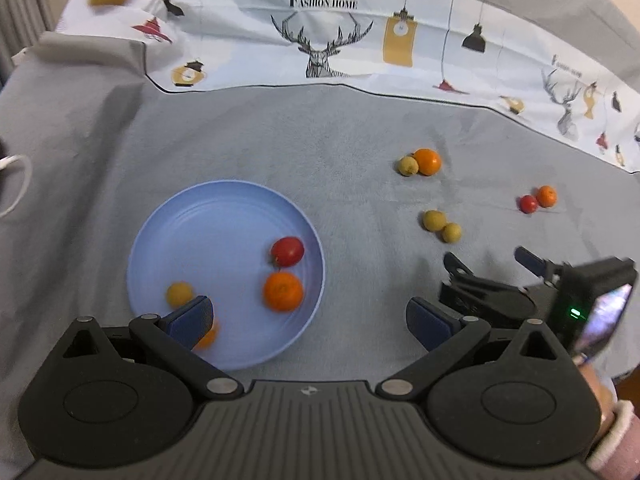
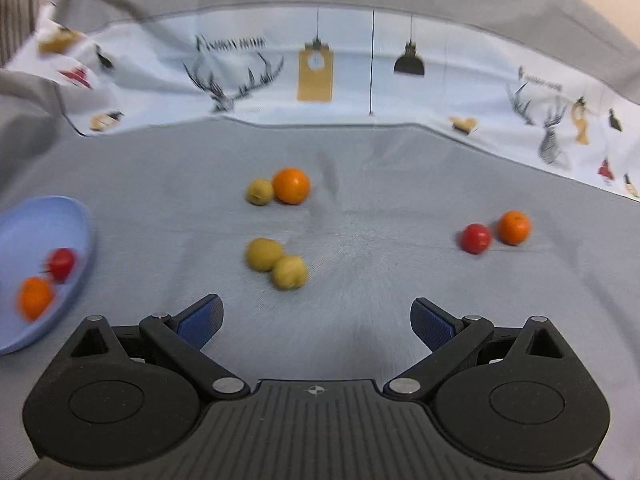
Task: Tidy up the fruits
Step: 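Grasp a yellow fruit with the left tool while the right tool grasps another yellow fruit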
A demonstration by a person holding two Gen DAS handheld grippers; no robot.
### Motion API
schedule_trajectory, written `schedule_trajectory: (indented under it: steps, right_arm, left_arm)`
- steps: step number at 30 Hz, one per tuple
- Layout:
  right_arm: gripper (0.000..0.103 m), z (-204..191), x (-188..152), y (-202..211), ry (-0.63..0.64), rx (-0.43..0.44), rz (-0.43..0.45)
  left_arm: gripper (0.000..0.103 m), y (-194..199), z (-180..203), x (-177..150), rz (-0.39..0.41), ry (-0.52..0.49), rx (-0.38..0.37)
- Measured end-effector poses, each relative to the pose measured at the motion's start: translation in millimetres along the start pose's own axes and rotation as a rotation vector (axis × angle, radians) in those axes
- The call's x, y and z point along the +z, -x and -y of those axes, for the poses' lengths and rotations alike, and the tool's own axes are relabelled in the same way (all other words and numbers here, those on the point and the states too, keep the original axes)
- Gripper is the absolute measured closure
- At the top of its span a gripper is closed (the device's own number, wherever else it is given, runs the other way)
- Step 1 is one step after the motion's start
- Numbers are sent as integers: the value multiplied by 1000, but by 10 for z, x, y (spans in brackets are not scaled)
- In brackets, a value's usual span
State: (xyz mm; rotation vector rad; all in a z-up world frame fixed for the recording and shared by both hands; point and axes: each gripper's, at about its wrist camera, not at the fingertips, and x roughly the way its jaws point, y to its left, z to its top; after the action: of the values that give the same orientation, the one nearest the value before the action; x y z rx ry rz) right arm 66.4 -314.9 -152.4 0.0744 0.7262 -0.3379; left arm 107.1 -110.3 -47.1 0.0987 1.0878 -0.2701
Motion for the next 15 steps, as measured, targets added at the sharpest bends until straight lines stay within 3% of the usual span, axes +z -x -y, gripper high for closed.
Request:
schedule_trajectory:
  steps: [4,5,6,9,15]
  right_arm:
    - [11,4,21,-469,24,32,-35]
    - [21,36,14,-493,11,60,-9]
    - [44,64,18,-492,2,78,15]
    - [76,168,34,-490,12,75,38]
    - [76,730,63,-575,-167,-44,11]
  left_arm:
    - [0,-320,159,182,-27,-14,25]
    - [0,-402,211,223,-29,-28,24]
    - [0,-494,281,269,-30,-41,21]
    - [0,-773,533,406,-29,-79,-2]
    - [0,-1362,1125,631,-44,-132,-85]
